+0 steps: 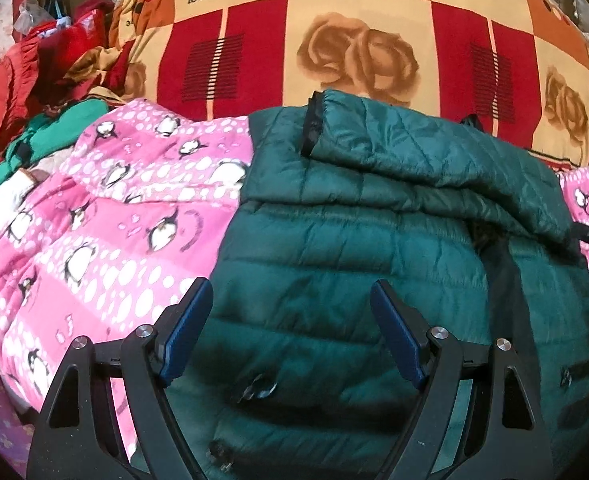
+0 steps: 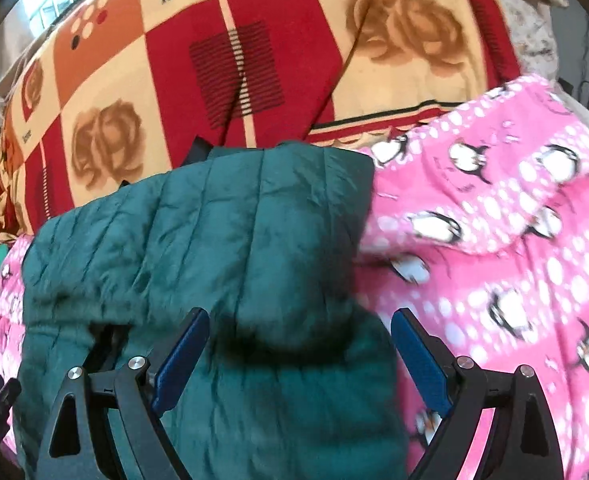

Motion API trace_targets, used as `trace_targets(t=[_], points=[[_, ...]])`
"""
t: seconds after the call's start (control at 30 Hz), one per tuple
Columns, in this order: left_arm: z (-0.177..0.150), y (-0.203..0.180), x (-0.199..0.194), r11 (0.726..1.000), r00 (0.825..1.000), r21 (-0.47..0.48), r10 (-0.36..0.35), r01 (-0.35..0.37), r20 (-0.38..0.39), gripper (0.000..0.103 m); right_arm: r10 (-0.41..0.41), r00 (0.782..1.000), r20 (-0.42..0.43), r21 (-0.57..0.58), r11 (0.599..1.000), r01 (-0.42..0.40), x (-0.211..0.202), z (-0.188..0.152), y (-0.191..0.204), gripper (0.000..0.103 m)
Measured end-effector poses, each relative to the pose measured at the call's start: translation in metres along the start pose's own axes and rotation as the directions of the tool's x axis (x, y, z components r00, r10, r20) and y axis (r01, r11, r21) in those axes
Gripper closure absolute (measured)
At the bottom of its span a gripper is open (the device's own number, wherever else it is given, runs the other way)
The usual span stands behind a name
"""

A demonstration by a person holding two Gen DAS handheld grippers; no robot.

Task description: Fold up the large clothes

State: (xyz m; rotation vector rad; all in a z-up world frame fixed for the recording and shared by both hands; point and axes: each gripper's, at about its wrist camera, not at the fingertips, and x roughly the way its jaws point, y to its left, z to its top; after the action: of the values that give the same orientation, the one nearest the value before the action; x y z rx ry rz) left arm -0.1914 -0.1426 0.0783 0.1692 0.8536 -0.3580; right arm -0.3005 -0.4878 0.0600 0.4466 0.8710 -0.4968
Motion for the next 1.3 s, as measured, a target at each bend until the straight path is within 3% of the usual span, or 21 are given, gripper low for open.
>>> trace_targets(t=[0.1,0.23,0.53,0.8,1.07,1.3], points=[[0.007,-0.004,0.006,1.000,1.000,-0.003,-0.006,0.006,0.001,0.022,-0.054,0.997,-0.056,-0.045,0.998,0.051,0.032,0.015,0.003,0.035],[0.009,-0.007,0.015,1.000,1.000,0.009,0.001,-0.001,-0.015,0.022,-0.116,0.991,-0.060,-0.068,0.991,0.112,0.052,0.026,0.004,0.035],[-0.002,0.001,0.013,1.000,1.000,0.020,0.014,-0.014,-0.027,0.022,-0.018,0.998,-0.052,-0.012,1.000,0.018,0.011,0.011,-0.001,0.033],[-0.025,0.024,-0.013,0.998,0.998,0.054,0.046,-0.045,-0.032,0.022,0.067,0.996,-0.057,-0.080,0.994,-0.071,-0.046,-0.039,0.011,0.024],[-0.063,0.049,-0.030,0.996,0.994,0.052,0.075,-0.071,-0.078,0.022,0.062,0.992,-0.108,-0.113,0.991,-0.074,-0.076,-0.100,0.002,0.024],[-0.077,0.061,-0.043,0.996,0.993,0.030,0.084,-0.082,-0.076,0.022,0.066,0.991,-0.115,-0.116,0.990,-0.079,-0.094,-0.131,-0.005,0.024]])
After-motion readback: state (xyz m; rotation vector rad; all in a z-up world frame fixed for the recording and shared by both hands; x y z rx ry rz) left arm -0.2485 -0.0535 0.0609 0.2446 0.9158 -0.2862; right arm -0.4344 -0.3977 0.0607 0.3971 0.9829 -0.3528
